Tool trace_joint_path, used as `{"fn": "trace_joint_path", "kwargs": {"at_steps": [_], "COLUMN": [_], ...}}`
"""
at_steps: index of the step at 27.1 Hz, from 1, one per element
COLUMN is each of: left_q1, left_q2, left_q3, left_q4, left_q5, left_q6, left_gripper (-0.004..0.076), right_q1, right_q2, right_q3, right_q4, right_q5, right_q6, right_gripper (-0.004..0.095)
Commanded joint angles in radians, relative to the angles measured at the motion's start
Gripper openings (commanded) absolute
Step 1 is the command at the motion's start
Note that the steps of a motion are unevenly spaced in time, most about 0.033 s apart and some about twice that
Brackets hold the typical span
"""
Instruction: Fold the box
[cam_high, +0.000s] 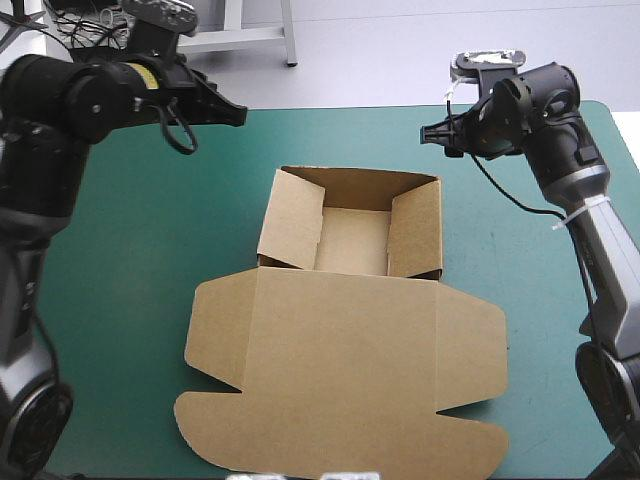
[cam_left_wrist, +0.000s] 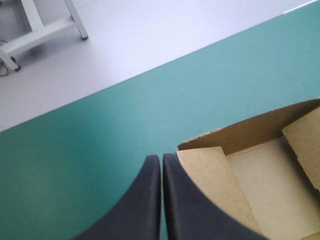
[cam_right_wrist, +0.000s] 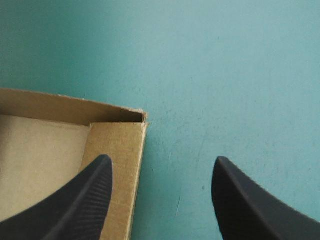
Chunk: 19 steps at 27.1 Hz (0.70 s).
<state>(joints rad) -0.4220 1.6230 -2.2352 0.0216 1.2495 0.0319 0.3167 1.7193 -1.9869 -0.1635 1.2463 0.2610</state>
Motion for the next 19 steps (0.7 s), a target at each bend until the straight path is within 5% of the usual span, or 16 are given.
{"fn": "trace_joint_path", "kwargs": {"at_steps": [1, 10, 19], "left_q1": [0.001, 0.001, 0.001], "left_q2": [-0.141, -0.43, -0.819], "left_q3": [0.02, 0.347, 0.969], "left_q4": [0.048, 0.138, 0.11], "left_q5": [0.037, 0.035, 0.006], "left_q6": [0.011, 0.011, -0.001], "left_gripper": [-0.001, -0.001, -0.001], "right_q1": [-0.008, -0.008, -0.008], "right_q2": [-0.05, 0.022, 0.17], "right_q3": [0.06, 0.167, 0.168], "right_q4": [0.016, 0.111, 0.23], "right_q5": [0.007, 0.007, 0.007], "right_q6": [0.046, 0.05, 0.05], "right_gripper": [0.0548, 0.0548, 0.0548]}}
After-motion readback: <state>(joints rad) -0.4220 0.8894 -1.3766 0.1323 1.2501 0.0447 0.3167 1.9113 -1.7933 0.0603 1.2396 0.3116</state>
